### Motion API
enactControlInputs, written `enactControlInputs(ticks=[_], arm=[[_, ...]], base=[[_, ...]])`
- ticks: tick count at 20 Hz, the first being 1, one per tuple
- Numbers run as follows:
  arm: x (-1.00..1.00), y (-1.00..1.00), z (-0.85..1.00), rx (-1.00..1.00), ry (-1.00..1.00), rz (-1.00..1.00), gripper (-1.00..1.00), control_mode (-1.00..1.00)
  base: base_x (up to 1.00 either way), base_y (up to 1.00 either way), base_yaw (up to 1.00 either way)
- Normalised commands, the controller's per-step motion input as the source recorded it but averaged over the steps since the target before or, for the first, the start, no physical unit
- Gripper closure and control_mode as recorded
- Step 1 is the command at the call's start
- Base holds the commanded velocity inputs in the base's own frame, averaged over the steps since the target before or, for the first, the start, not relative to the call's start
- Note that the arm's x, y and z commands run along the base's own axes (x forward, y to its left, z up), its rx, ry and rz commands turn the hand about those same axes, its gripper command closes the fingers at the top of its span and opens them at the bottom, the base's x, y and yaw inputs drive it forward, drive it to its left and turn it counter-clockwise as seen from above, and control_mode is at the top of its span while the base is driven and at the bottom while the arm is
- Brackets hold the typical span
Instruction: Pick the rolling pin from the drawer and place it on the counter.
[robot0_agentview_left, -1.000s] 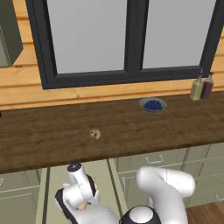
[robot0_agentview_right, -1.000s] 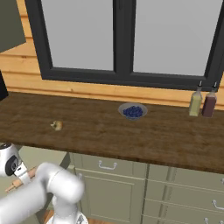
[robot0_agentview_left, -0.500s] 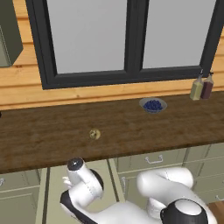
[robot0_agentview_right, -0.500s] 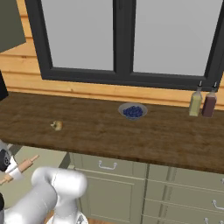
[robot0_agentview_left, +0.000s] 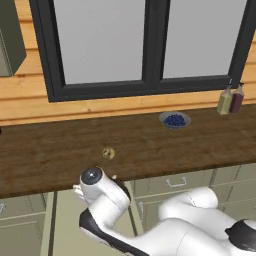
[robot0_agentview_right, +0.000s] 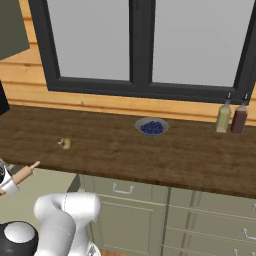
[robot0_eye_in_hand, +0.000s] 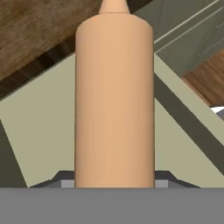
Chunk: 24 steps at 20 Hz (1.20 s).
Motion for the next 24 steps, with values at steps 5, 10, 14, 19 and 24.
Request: enactControlInputs(ticks=[5, 10, 14, 19, 24], arm=[[0.79, -0.39, 0.78, -0.01, 0.0, -0.07, 1.0, -1.0], [0.9, -0.73, 0.63, -0.05, 0.07, -0.1, 1.0, -1.0], [0.92, -0.84, 0.48, 0.0, 0.17, -0.09, 1.0, -1.0], [0.56, -0.99, 0.04, 0.07, 0.03, -0.01, 1.0, -1.0], [0.81, -0.48, -0.08, 0.08, 0.0, 0.0, 1.0, -1.0]], base=[[0.0, 0.0, 0.0], [0.0, 0.0, 0.0], [0.0, 0.0, 0.0], [0.0, 0.0, 0.0], [0.0, 0.0, 0.0]])
